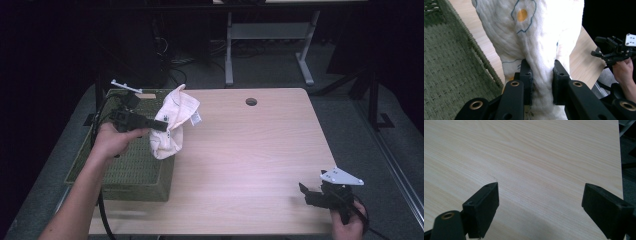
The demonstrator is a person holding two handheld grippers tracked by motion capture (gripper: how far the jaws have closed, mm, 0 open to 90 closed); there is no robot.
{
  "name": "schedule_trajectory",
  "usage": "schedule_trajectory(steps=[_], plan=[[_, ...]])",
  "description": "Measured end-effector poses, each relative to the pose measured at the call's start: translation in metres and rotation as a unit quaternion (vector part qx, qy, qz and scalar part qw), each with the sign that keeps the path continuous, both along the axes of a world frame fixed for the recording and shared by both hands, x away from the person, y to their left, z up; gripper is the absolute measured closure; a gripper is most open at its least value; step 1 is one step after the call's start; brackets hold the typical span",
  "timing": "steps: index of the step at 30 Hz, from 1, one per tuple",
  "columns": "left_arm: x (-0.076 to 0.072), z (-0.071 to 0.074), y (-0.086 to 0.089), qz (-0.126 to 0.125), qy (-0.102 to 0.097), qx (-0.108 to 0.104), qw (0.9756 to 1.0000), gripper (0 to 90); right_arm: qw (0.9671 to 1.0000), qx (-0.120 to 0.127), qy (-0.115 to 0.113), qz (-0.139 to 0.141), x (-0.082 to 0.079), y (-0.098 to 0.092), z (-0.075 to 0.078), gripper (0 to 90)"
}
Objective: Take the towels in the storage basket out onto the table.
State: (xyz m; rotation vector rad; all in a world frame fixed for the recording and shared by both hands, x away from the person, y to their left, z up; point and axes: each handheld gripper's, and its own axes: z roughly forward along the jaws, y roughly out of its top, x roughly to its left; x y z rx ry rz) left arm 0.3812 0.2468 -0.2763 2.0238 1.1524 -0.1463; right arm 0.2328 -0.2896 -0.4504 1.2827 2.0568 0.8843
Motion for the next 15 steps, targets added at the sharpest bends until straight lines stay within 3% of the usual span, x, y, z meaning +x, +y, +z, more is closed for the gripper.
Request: schedule_trajectory(steps=[15], plan=[[0.006,-0.002,-0.024,-0.016,0.002,0.000,0.9999,74.7,1.0000,0.001,-0.004,0.001,-0.001,-0.001,0.001,13.9]])
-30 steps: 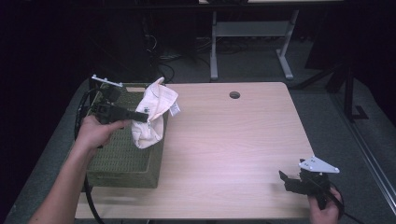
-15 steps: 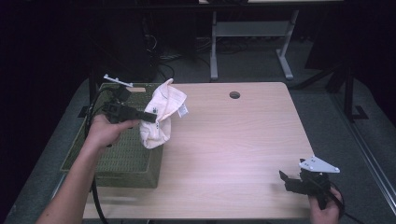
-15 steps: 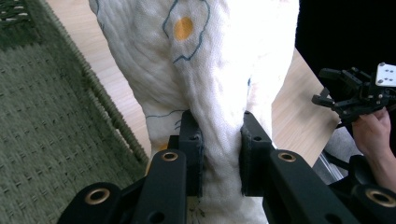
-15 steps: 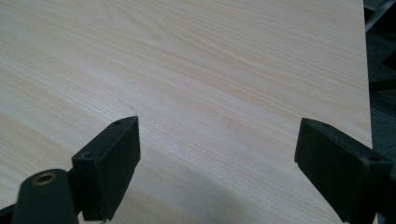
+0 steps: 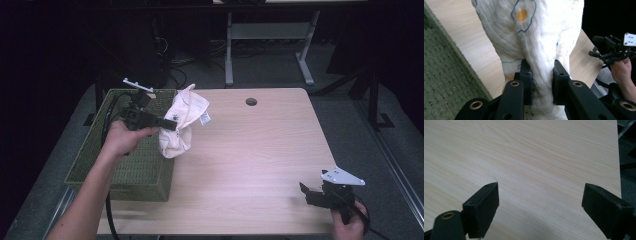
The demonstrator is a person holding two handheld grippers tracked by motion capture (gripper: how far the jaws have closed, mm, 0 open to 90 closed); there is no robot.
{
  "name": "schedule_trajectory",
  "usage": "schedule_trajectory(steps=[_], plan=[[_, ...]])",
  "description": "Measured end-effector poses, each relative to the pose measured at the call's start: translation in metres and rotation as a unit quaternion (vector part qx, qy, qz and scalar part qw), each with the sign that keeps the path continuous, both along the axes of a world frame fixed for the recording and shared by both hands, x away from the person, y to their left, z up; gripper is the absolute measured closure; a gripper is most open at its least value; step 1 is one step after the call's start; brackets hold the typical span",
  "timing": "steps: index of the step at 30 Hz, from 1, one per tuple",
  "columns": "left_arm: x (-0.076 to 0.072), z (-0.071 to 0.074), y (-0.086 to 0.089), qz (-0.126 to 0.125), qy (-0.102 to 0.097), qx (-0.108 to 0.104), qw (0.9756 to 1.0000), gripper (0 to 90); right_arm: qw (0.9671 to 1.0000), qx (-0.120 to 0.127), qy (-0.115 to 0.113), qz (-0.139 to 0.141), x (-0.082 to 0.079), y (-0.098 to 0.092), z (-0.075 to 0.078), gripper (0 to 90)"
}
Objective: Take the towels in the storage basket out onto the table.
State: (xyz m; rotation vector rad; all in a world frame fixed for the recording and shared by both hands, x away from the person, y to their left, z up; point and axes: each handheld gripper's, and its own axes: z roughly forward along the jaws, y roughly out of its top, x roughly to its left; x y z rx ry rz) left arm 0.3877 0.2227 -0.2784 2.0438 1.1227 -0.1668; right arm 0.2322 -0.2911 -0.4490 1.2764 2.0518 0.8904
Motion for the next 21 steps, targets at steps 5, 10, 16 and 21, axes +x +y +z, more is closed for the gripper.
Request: schedule_trajectory(steps=[5,10,16,21], plan=[[0.002,0.000,-0.011,-0.010,-0.001,0.004,0.9999,74.7,1.0000,0.000,0.001,0.000,0.000,0.000,0.000,13.9],[0.005,-0.005,-0.023,-0.016,0.001,0.006,0.9999,74.7,1.0000,-0.001,0.000,0.003,0.000,0.001,0.000,13.9],[0.009,-0.009,-0.036,-0.023,0.005,0.011,0.9997,74.6,1.0000,-0.001,-0.001,0.003,0.000,0.000,0.001,13.9],[0.011,-0.008,-0.046,-0.029,0.004,0.012,0.9995,74.6,1.0000,-0.001,-0.002,0.002,0.000,-0.001,0.001,13.9]])
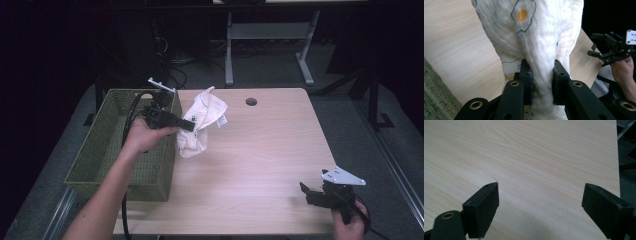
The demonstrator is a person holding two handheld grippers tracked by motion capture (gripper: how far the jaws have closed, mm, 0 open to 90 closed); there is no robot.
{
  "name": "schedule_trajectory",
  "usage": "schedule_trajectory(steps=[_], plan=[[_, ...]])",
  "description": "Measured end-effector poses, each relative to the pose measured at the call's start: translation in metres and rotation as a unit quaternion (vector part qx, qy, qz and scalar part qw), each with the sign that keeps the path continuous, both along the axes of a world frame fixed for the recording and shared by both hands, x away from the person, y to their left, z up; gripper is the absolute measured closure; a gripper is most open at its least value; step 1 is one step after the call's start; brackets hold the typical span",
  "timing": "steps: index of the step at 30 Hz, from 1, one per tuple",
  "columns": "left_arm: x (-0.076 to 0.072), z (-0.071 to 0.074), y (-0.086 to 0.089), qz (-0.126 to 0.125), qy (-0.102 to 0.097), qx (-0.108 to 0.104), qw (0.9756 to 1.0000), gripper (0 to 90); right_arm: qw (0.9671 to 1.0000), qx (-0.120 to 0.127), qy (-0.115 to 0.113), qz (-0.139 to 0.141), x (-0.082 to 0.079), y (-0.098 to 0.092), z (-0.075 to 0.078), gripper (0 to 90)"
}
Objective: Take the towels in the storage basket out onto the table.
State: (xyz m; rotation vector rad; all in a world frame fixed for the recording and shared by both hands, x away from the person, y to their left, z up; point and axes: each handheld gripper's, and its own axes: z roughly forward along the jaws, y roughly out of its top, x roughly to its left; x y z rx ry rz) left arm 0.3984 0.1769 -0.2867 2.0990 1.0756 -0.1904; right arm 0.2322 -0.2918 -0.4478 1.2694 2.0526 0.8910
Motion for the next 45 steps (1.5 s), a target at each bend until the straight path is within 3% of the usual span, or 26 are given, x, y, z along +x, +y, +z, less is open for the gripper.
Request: schedule_trajectory(steps=[35,45], plan=[[0.012,-0.023,-0.065,-0.031,0.012,0.012,0.9994,74.0,1.0000,0.000,-0.005,0.003,-0.001,-0.001,0.003,13.9],[0.015,-0.037,-0.081,-0.034,0.020,0.018,0.9991,73.7,1.0000,-0.001,-0.005,0.003,-0.001,-0.002,0.003,13.9]])
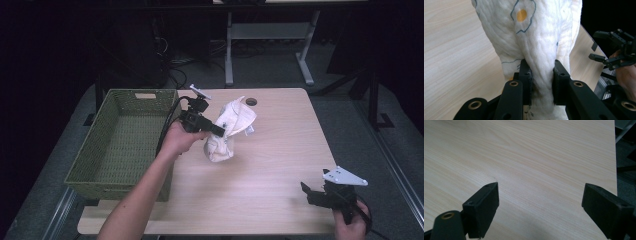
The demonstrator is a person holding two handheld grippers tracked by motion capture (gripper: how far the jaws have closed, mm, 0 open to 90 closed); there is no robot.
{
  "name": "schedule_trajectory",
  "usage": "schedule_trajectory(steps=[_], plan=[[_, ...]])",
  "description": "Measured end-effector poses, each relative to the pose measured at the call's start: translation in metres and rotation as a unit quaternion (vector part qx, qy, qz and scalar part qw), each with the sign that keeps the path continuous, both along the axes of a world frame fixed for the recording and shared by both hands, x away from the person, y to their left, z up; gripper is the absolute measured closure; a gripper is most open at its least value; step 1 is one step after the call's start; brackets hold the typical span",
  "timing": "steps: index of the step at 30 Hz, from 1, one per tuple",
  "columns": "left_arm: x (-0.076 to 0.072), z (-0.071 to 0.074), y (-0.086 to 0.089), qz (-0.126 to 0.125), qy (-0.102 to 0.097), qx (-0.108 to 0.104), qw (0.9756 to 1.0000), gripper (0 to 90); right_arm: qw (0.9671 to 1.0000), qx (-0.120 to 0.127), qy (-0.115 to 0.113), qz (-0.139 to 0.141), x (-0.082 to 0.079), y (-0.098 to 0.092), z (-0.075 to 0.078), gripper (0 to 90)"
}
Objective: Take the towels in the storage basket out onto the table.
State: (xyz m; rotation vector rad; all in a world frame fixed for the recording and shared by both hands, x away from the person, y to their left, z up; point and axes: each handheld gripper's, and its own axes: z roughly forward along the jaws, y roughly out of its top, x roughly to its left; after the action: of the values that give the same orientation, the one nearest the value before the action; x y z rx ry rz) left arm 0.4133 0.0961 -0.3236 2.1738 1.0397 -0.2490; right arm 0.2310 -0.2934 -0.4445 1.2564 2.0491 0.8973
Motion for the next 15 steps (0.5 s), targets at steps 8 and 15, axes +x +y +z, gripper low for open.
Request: schedule_trajectory(steps=[8,15], plan=[[0.000,-0.010,-0.011,0.000,0.003,0.004,1.0000,73.3,1.0000,-0.001,0.000,0.001,0.000,0.000,0.000,13.9],[-0.001,-0.016,-0.019,-0.002,0.003,0.002,1.0000,73.3,1.0000,-0.001,0.001,0.001,0.000,0.001,0.000,13.9]])
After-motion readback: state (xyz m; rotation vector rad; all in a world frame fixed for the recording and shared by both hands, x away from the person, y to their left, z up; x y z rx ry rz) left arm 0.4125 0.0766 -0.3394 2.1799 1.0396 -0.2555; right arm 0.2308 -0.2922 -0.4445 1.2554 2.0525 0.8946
